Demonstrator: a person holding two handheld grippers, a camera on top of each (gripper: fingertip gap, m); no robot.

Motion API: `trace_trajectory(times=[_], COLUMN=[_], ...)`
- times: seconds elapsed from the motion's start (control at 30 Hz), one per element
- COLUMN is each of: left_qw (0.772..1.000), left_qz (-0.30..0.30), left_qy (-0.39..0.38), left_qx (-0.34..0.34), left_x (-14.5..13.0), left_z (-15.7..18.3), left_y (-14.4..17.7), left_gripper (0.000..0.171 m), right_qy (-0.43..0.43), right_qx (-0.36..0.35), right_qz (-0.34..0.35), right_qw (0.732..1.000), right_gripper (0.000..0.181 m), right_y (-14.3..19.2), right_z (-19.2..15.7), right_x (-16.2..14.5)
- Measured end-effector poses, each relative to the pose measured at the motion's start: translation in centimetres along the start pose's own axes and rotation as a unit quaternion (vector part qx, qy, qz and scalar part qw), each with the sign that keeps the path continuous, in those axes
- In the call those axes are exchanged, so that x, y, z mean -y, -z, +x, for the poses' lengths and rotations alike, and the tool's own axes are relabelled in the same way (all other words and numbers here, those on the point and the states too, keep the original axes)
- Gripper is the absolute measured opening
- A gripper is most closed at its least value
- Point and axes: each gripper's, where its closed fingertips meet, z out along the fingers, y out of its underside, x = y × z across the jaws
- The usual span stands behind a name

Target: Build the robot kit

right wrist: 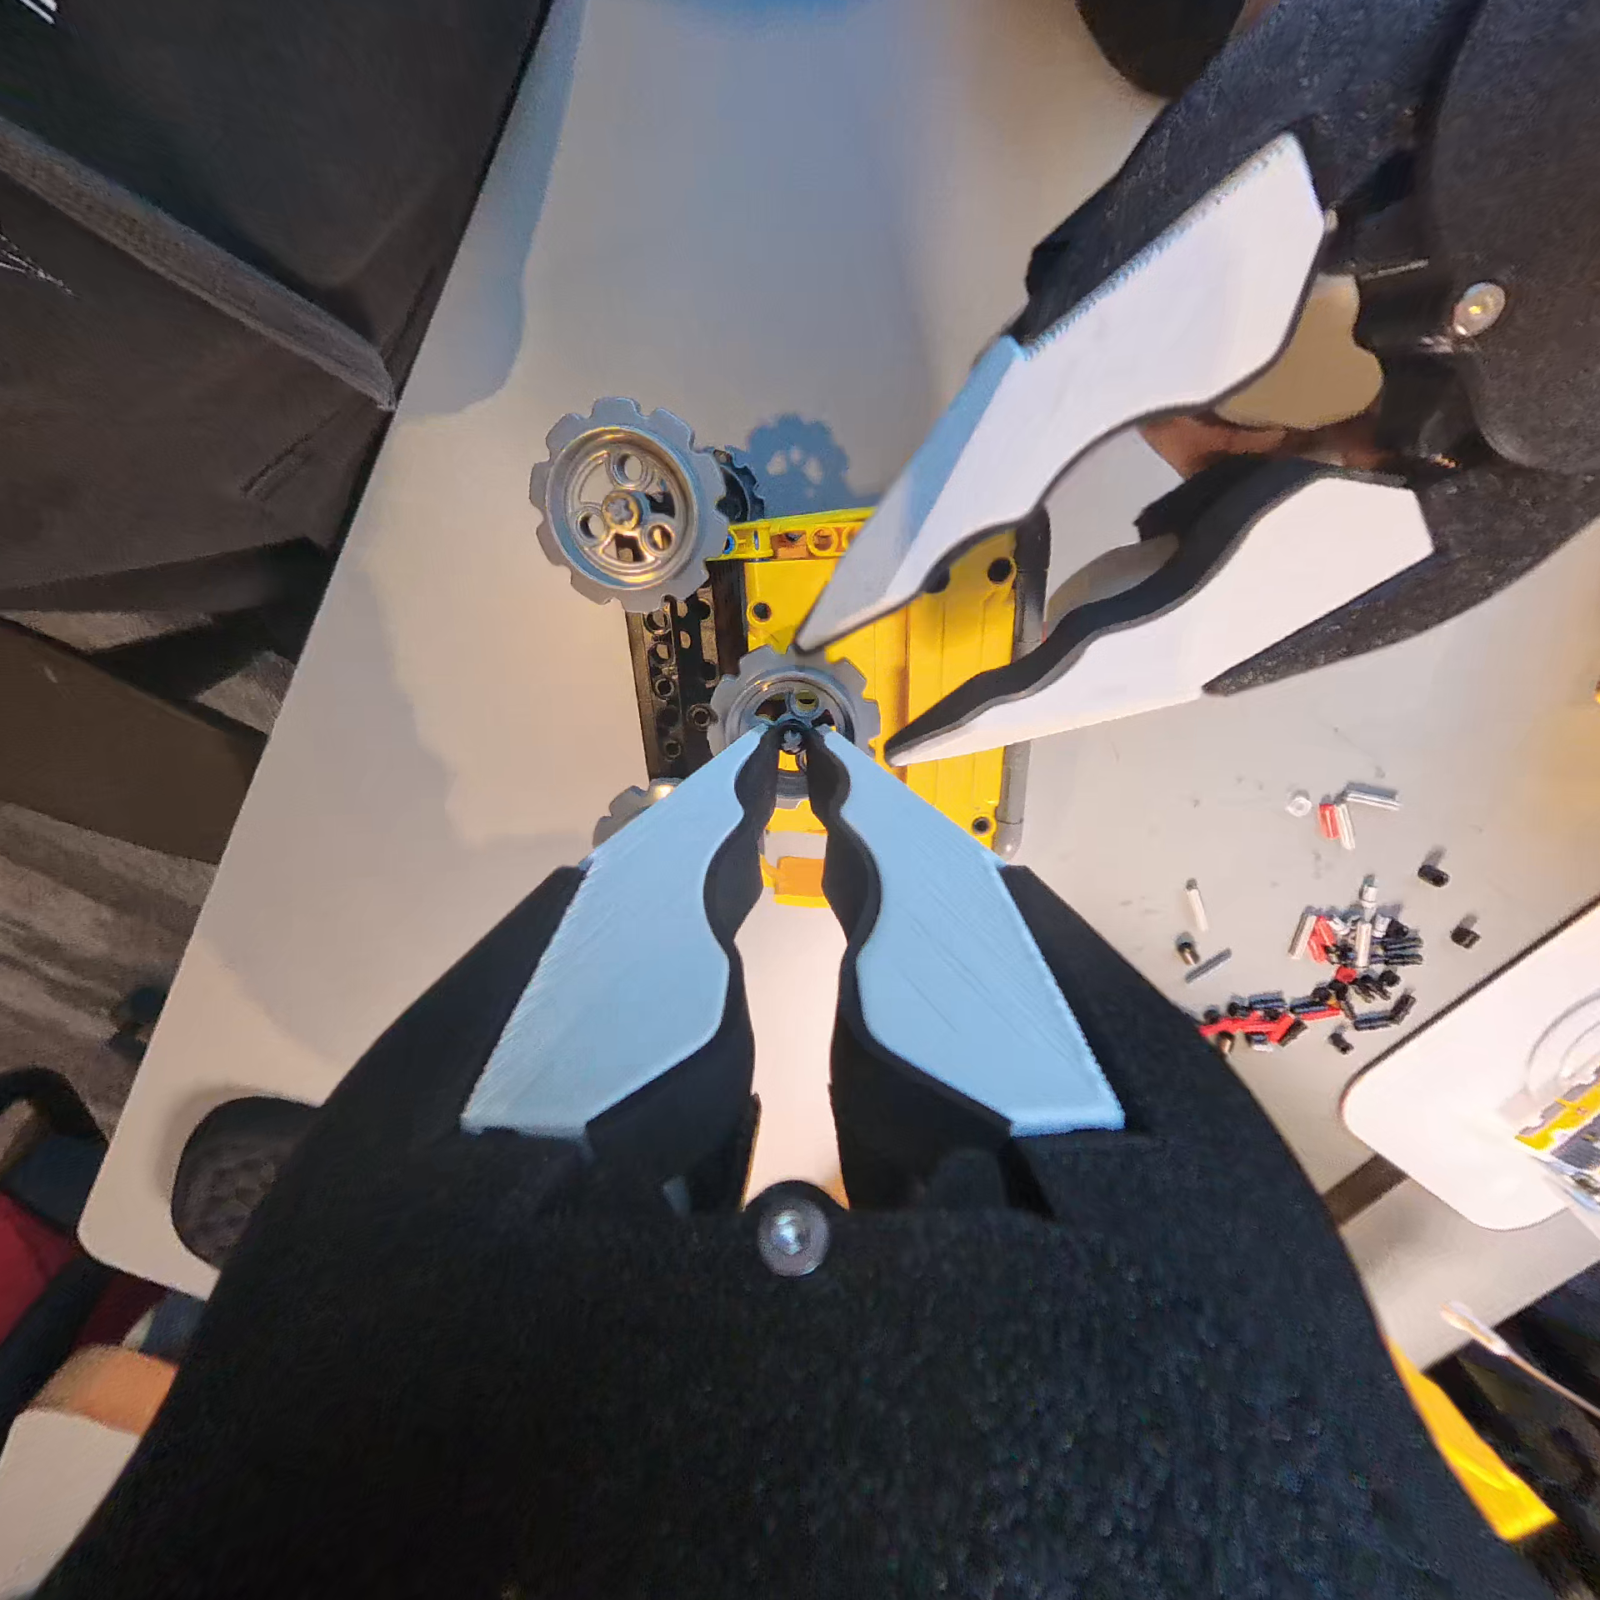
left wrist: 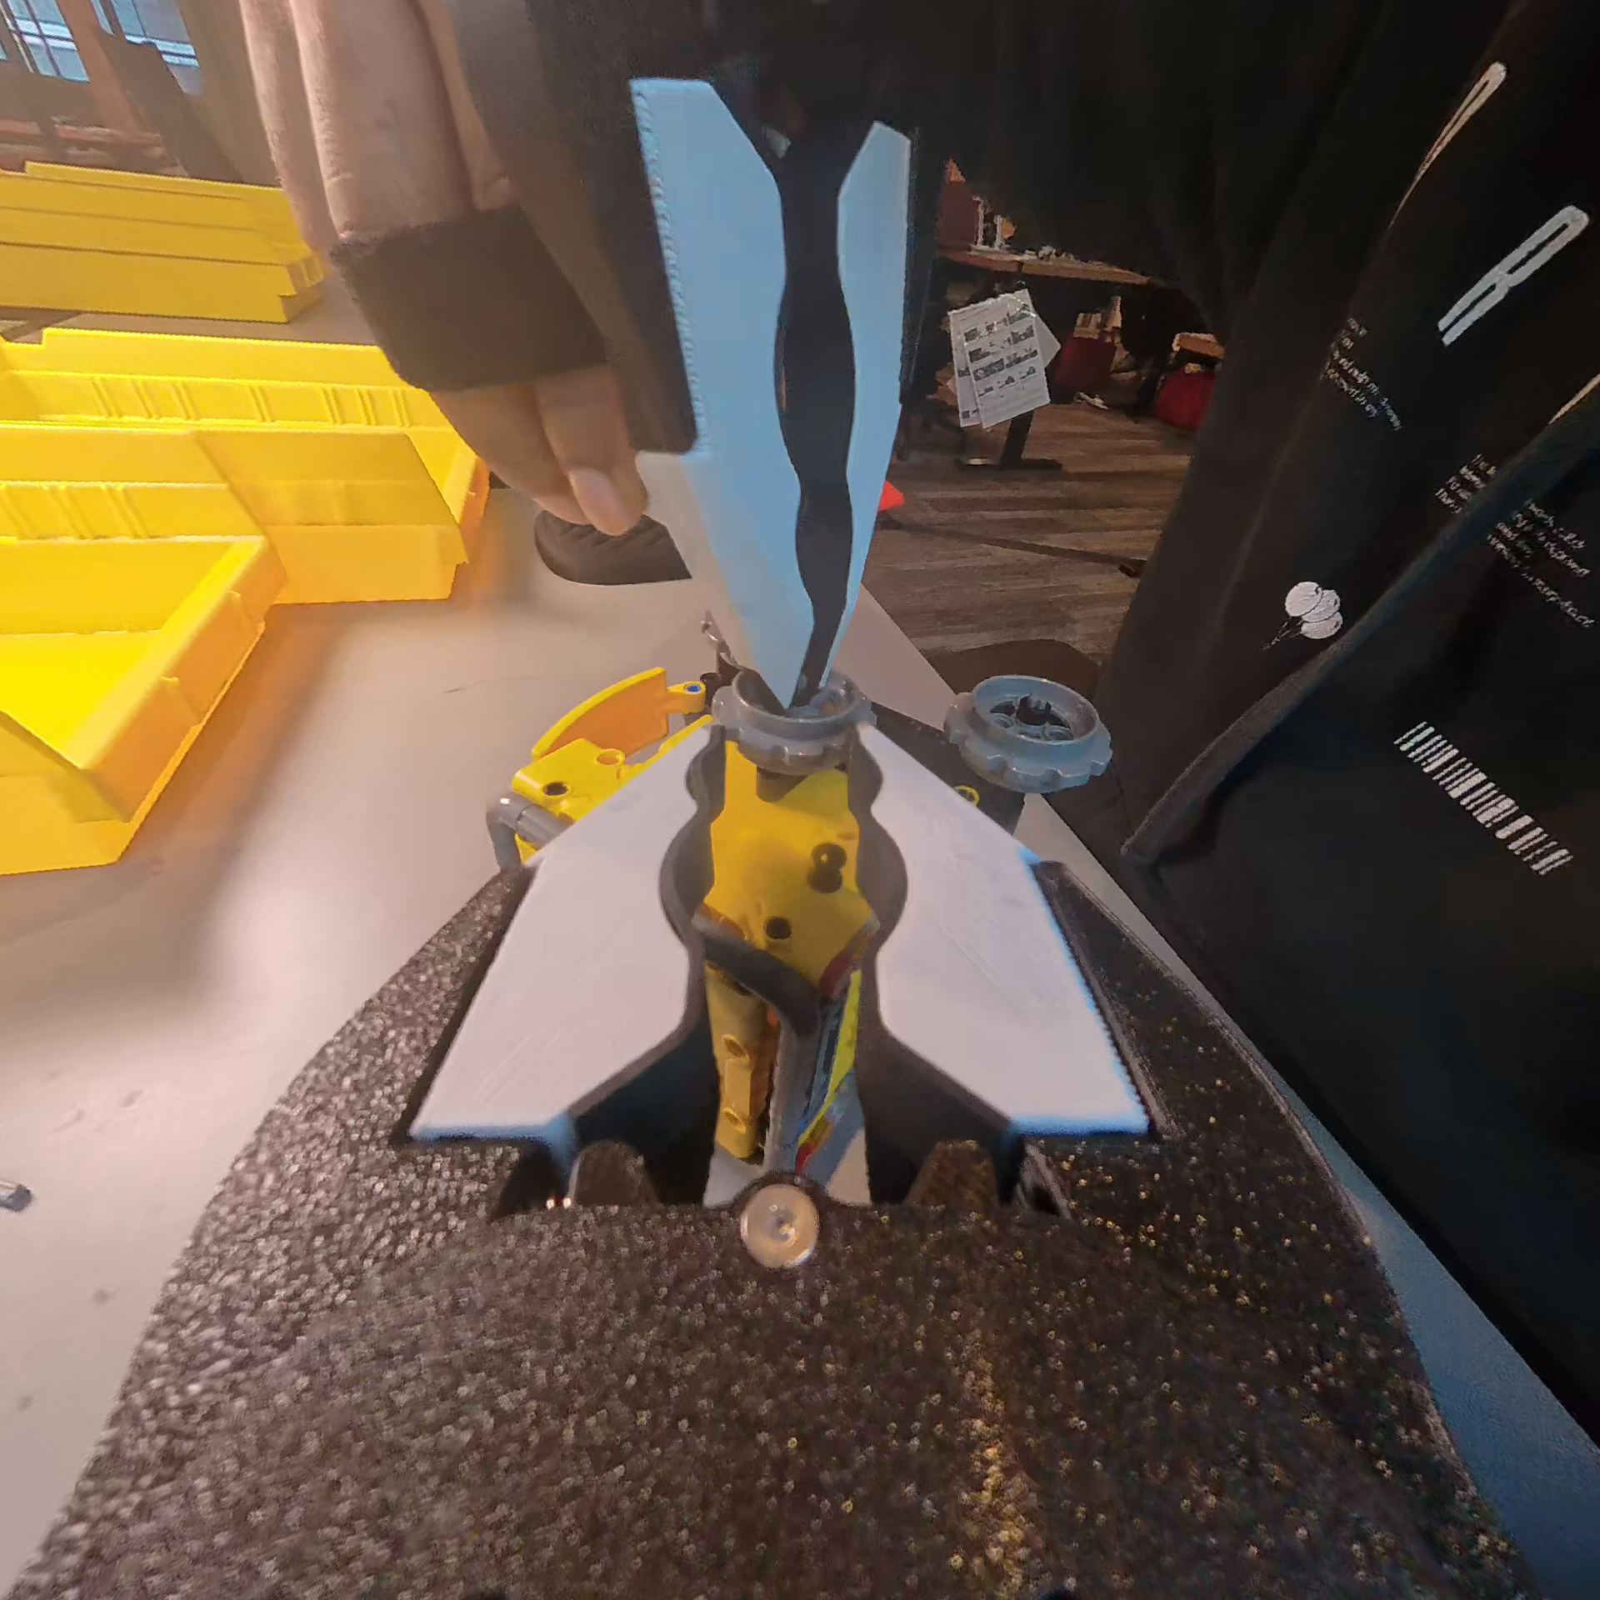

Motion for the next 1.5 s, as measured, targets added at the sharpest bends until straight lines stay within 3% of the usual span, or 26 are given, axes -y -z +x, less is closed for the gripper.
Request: trace_trajectory(times=[0.1, 0.57, 0.9, 1.03, 1.3, 1.5], left_qw=[1.000, 0.999, 0.999, 0.999, 0.999, 0.997], left_qz=[-0.006, -0.027, -0.023, -0.023, -0.023, -0.052], left_qy=[0.010, -0.029, -0.023, -0.022, 0.008, 0.006], left_qx=[-0.008, 0.030, 0.029, 0.032, 0.034, 0.061], left_x=[-0.2, -0.6, -0.5, -0.6, -1.3, -2.1], left_z=[0.1, -0.3, -0.3, -0.5, -1.4, -2.1], left_y=[0.0, -0.6, -0.2, 0.3, 2.4, 2.1], left_gripper=[0.041, 0.033, 0.038, 0.040, 0.074, 0.073], right_qy=[-0.016, -0.035, -0.098, -0.124, -0.206, -0.278], right_qx=[-0.007, -0.050, -0.090, -0.077, -0.030, 0.015], right_qz=[0.016, 0.062, 0.068, 0.085, 0.174, 0.253], right_qw=[1.000, 0.996, 0.989, 0.986, 0.963, 0.927], right_gripper=[0.006, 0.016, 0.049, 0.043, 0.040, 0.040], right_y=[0.0, 1.8, 0.2, -0.3, 0.0, 0.1], right_z=[0.0, 0.2, 0.5, 1.0, 1.8, 2.6], right_x=[-0.1, 0.6, -0.5, -0.6, -1.8, -3.4])
